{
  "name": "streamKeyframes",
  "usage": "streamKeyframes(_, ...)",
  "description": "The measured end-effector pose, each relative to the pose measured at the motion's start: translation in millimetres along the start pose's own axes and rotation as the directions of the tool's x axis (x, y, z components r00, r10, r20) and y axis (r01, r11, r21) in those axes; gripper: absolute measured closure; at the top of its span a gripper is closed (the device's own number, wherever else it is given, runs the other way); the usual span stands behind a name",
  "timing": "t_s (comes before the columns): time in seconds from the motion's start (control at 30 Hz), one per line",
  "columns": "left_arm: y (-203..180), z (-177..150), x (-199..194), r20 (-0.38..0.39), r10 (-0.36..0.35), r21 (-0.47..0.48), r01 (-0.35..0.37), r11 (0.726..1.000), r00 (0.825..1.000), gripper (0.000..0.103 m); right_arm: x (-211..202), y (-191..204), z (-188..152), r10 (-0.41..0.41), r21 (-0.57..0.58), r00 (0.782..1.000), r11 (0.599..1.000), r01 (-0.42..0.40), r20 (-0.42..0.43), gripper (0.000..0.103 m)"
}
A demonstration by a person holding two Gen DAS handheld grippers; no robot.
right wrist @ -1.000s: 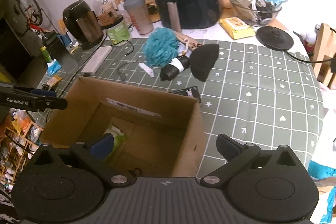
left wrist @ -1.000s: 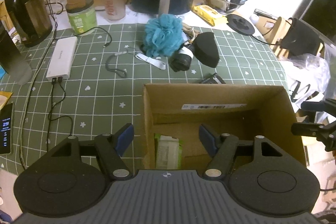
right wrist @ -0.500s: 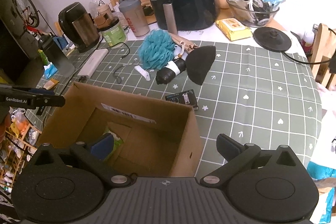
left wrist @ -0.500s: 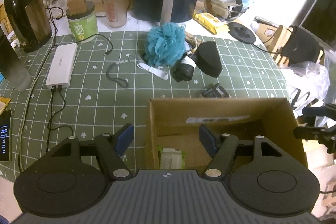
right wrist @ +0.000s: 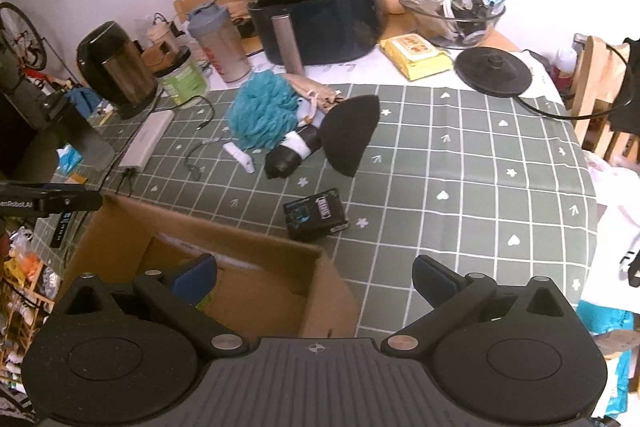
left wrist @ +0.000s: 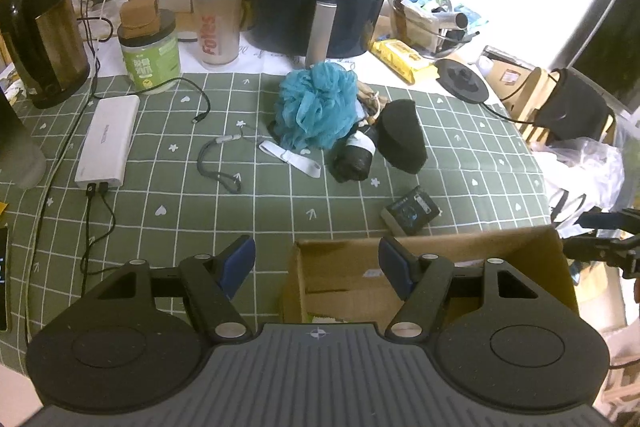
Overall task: Organize soft objects
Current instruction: 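Move the right tool to the black tissue pack and grasp it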
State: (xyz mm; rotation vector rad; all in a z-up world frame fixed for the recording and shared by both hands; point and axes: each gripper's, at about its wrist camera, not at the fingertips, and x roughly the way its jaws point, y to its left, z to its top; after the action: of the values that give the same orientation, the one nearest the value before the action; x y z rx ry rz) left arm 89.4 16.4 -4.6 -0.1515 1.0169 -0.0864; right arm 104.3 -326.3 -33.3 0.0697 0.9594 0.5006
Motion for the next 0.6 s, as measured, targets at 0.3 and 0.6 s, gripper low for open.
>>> streamKeyframes(0.3, 9.9, 12.2, 12.2, -0.012, -0.023, -0.035, 0.023, 0.999, 1.0, 0.035, 21.2, -8.1, 29.3, -0.04, -0.015, 0.997, 0.999, 0.039, -0.061, 0.0)
streamKeyframes(0.6, 25.6, 10.9, 21.0, -0.039, -0.043, -0.077, 0.039, 0.996, 0.998, 0.035, 63.3, -11.1, 62.6, -0.041, -0.1, 0.987, 0.995, 0.025, -0.155, 0.0)
